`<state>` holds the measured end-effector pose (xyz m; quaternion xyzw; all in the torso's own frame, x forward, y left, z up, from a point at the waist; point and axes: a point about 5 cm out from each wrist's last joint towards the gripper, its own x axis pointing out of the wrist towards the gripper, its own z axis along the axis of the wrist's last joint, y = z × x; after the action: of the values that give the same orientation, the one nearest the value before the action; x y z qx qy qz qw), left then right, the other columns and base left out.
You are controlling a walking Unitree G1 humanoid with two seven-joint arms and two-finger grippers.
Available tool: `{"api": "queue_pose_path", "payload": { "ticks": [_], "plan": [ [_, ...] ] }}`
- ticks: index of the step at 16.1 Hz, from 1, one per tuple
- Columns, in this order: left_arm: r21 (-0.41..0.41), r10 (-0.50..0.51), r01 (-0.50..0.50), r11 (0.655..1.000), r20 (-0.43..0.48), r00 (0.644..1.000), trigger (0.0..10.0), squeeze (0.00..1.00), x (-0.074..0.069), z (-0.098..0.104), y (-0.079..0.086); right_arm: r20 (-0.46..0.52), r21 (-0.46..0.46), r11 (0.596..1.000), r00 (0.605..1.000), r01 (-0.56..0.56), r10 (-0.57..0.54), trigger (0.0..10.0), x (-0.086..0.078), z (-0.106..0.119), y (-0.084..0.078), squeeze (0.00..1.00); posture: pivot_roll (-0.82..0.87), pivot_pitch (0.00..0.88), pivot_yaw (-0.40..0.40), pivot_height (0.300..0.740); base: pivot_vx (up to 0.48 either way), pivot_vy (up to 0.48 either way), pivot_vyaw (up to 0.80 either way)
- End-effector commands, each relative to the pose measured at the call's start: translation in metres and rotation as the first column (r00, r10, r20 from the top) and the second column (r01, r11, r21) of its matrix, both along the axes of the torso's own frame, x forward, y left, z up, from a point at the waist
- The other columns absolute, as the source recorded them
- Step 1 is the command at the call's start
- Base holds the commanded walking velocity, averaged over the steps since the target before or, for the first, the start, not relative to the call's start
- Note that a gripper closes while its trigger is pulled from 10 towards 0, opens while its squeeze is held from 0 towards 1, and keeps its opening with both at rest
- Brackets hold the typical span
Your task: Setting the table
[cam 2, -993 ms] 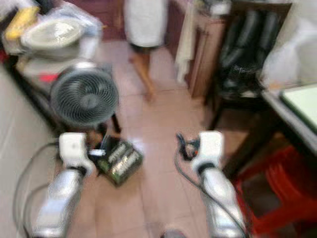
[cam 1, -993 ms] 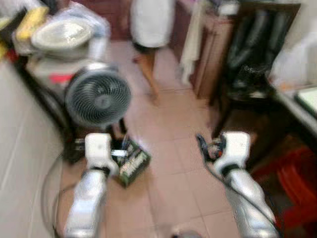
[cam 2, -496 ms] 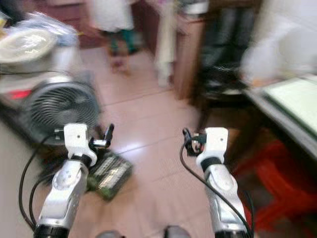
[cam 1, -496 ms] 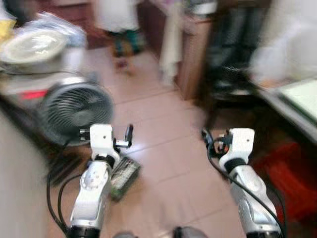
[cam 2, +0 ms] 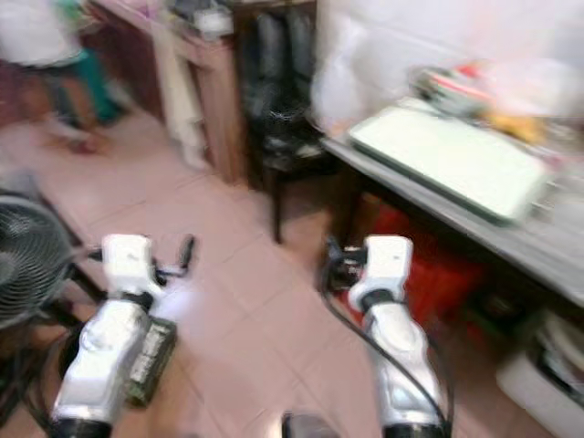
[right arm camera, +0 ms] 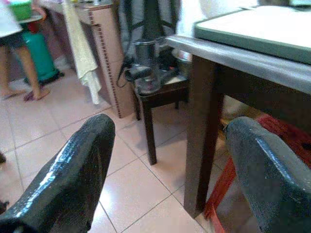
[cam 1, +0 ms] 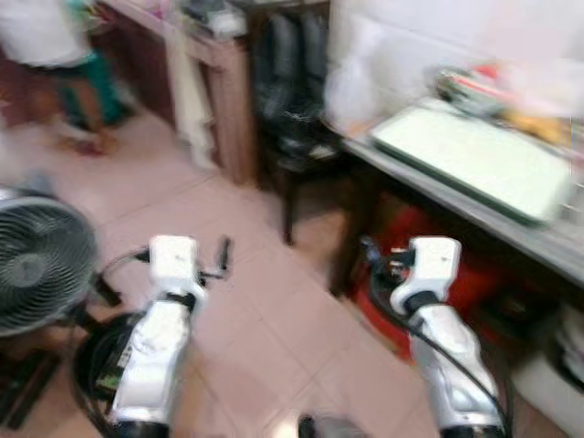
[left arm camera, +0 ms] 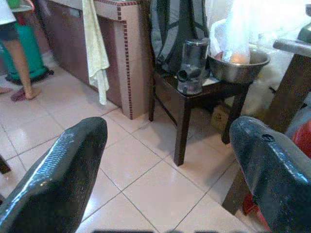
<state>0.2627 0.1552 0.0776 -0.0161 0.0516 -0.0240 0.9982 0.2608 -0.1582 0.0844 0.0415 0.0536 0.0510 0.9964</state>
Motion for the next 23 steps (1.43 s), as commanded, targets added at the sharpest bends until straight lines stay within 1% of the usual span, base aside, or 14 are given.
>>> {"api": "queue_pose_path", "payload": {
  "ticks": [1,3,6,7,8,11,19,20,23],
  "plan": [
    [-0.012,-0.005,0.005,1.0,0.016,1.0,10.0,0.0,0.0014,0.0042,-0.0033,0.004,-0.001,1.0,1.0,0.023,-0.023,10.0,0.0012,0.0012,-0.0039,0.0,-0.04,0.0,0.024,0.74,0.0,0.0,-0.79],
    [-0.022,-0.015,0.015,1.0,0.021,1.0,10.0,0.0,0.0003,0.004,-0.0041,0.005,-0.003,0.999,0.999,0.044,-0.044,10.0,0.0002,0.0011,-0.0049,0.0,-0.04,0.004,0.025,0.74,0.0,0.0,-0.79],
    [-0.011,-0.008,0.008,1.0,0.019,1.0,10.0,0.0,-0.0016,0.0027,-0.0035,0.003,-0.016,0.999,0.999,0.049,-0.049,10.0,-0.0015,0.0001,-0.0067,0.0,-0.04,0.008,0.027,0.74,0.0,0.0,-0.78],
    [0.015,-0.021,0.021,1.0,0.016,1.0,10.0,0.0,-0.0015,0.0028,-0.0035,0.004,-0.015,0.999,0.999,0.049,-0.048,10.0,-0.0016,0.0002,-0.0064,0.0,-0.04,0.01,0.028,0.74,0.0,0.0,-0.78],
    [0.023,-0.019,0.018,1.0,0.013,1.0,10.0,0.0,-0.0013,0.0024,-0.0027,0.005,-0.017,0.999,0.999,0.048,-0.048,10.0,-0.0016,0.0003,-0.0063,0.0,-0.04,0.009,0.028,0.74,0.0,0.0,-0.78],
    [0.009,0.009,-0.009,1.0,0.016,1.0,10.0,0.0,0.0002,0.0028,-0.0005,0.007,-0.021,0.998,0.999,0.054,-0.054,10.0,-0.001,0.0007,-0.0074,0.0,-0.04,0.011,0.03,0.74,0.0,0.0,-0.78],
    [0.014,0.011,-0.011,1.0,0.009,1.0,10.0,0.0,0.0005,0.0026,-0.0008,0.011,-0.019,0.998,0.998,0.066,-0.065,10.0,-0.0004,0.0016,-0.0094,0.0,-0.04,0.012,0.031,0.74,0.0,0.0,-0.78],
    [0.013,0.011,-0.012,1.0,0.008,1.0,10.0,0.0,0.0005,0.0027,-0.001,0.012,-0.008,0.998,0.998,0.062,-0.062,10.0,-0.0006,0.0021,-0.0097,0.0,-0.04,0.013,0.03,0.74,-0.24,0.0,-0.5],
    [0.012,0.012,-0.012,1.0,0.006,1.0,10.0,0.0,0.0003,0.0025,-0.0015,0.004,0.008,0.999,0.999,0.048,-0.048,10.0,-0.0021,0.0015,-0.009,0.0,-0.04,0.013,0.03,0.74,-0.271,0.0,0.0]
  ]
}}
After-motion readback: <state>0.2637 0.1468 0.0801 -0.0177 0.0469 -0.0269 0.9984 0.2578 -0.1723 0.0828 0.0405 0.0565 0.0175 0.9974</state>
